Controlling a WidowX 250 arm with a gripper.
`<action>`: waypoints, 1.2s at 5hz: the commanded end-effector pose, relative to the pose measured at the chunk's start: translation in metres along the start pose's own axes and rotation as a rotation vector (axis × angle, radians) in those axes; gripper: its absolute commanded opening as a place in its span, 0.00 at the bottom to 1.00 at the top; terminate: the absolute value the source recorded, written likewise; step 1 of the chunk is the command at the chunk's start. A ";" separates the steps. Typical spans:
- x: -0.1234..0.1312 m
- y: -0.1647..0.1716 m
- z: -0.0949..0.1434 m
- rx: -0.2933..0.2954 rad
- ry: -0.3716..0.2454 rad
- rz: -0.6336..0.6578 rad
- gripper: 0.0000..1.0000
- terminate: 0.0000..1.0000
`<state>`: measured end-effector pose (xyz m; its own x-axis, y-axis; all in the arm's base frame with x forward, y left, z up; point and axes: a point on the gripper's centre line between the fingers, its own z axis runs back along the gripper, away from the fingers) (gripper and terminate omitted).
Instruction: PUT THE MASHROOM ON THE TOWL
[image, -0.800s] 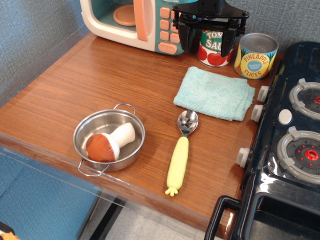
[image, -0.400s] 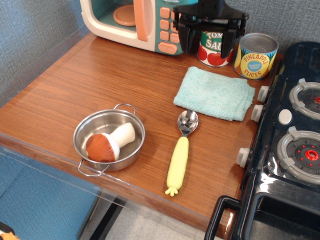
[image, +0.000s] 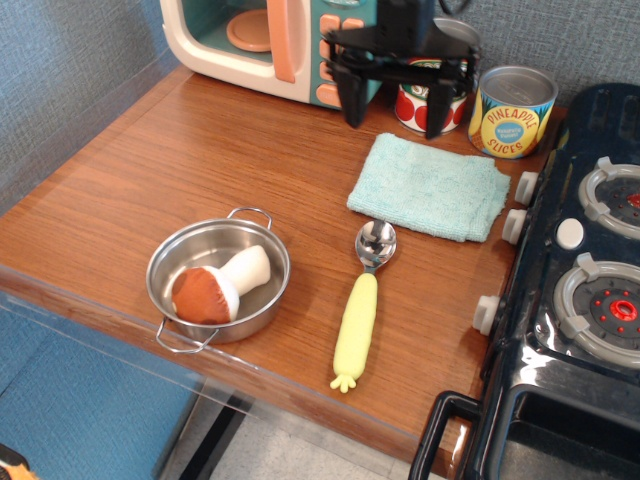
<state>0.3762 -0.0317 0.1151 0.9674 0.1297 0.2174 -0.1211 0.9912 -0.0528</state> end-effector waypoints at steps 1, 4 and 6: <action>-0.049 0.043 0.010 0.105 0.042 -0.043 1.00 0.00; -0.102 0.088 -0.011 0.175 0.166 0.028 1.00 0.00; -0.105 0.087 -0.041 0.224 0.234 0.042 1.00 0.00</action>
<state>0.2660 0.0401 0.0325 0.9801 0.1903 -0.0564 -0.1788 0.9698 0.1660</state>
